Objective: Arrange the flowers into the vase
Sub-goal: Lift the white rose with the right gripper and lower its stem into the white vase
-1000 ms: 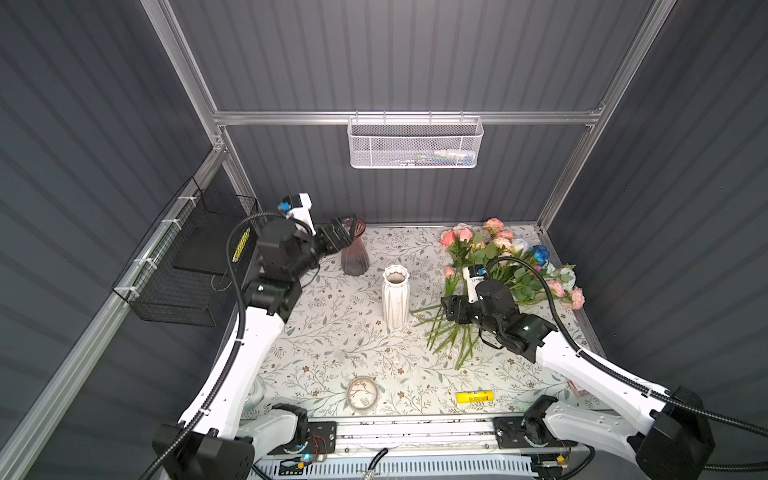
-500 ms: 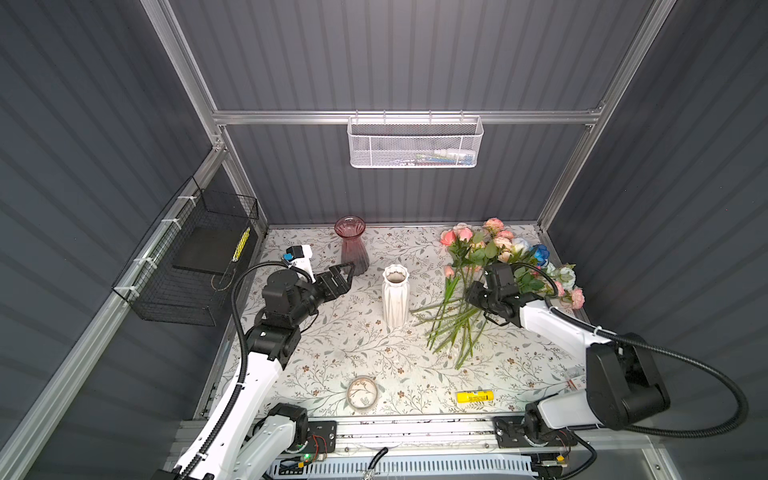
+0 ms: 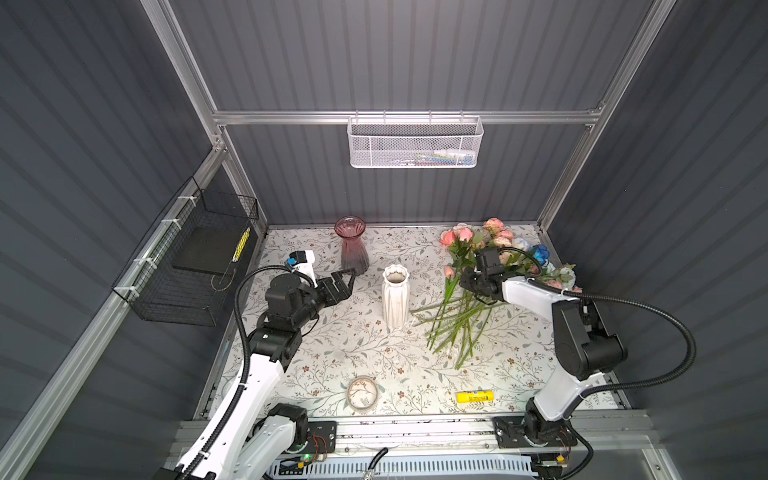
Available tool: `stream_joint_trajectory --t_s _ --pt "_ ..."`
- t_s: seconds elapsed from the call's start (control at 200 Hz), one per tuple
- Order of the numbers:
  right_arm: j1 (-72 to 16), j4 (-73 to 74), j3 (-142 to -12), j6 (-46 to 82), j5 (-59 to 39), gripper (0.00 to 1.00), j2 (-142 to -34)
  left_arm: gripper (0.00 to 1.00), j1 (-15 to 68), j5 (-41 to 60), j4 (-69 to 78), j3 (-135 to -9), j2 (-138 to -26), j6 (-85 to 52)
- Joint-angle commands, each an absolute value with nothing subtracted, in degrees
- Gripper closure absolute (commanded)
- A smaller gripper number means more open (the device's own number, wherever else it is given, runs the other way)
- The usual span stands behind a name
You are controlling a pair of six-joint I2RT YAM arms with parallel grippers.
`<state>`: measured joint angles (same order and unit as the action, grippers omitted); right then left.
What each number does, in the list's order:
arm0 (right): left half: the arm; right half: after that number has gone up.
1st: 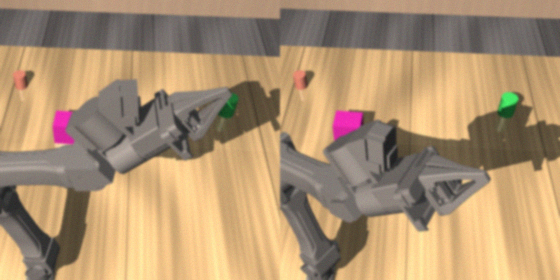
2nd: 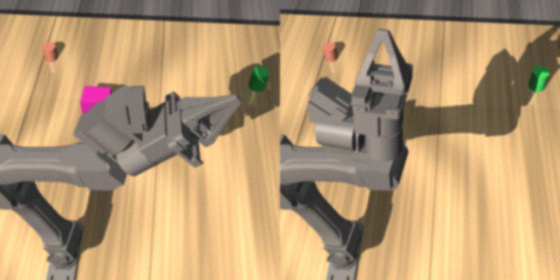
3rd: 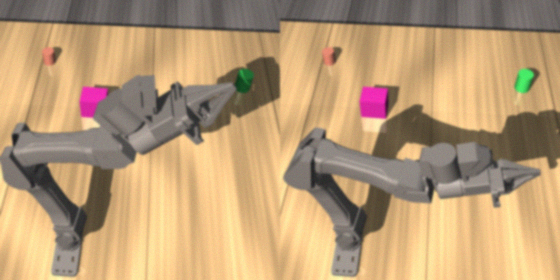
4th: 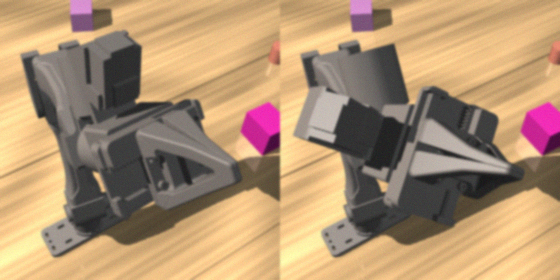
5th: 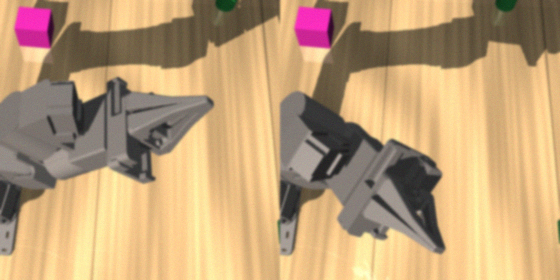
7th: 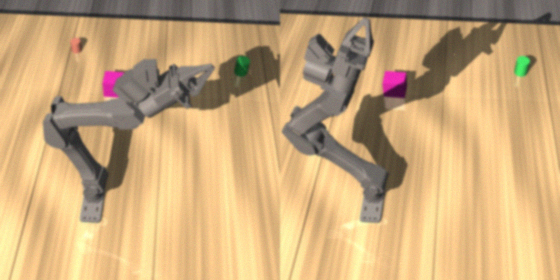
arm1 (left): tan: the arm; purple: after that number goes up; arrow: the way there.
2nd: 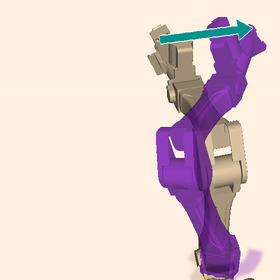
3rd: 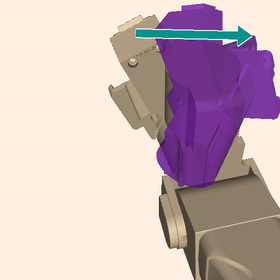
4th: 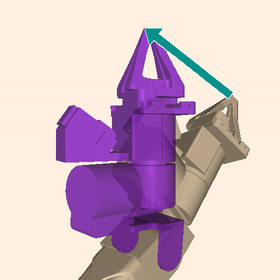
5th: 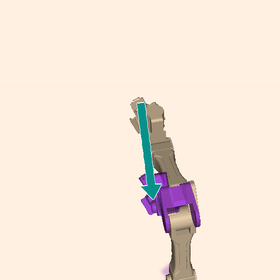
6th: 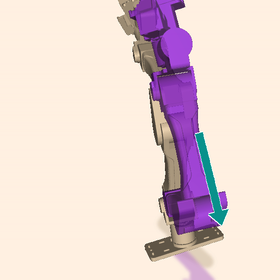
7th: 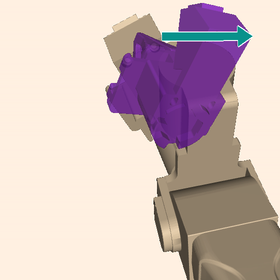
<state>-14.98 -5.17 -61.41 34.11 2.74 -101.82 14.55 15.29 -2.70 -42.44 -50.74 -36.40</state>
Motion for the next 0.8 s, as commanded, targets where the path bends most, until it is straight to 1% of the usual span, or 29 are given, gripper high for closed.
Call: stream_joint_trajectory --t_s 0.0,0.075,0.135,0.3,0.345,0.51,0.625,0.795 --pt "-14.07 -6.81 -64.46 32.30 2.82 0.68 -105.47 0.00 14.32 16.51 -2.90 -42.66 -50.76 -35.12" --pt "-13.72 -6.89 -65.74 32.07 2.36 0.71 -107.64 0.00 14.27 16.37 -3.31 -42.89 -50.96 -35.10" --pt "-13.54 -5.68 -66.30 31.30 1.36 0.75 -108.56 0.00 14.26 16.48 -3.73 -43.20 -50.98 -35.09" --pt "-13.62 2.63 -63.37 27.95 -0.62 0.96 -107.33 0.00 14.25 16.40 -4.28 -43.01 -50.65 -34.82" --pt "-13.71 6.20 -61.27 27.29 -0.70 1.00 -106.13 0.00 14.26 16.35 -4.48 -42.80 -50.47 -34.89" --pt "-13.97 20.34 -52.63 25.85 0.04 1.00 -100.86 0.00 14.32 16.28 -3.51 -41.37 -49.37 -35.51" --pt "-14.32 30.00 -47.39 24.92 2.50 1.00 -96.54 0.00 14.33 16.15 -2.20 -40.40 -48.37 -36.30" --pt "-14.59 37.09 -42.43 23.82 7.42 1.00 -90.38 0.00 14.33 15.71 -2.63 -40.76 -47.88 -36.72"
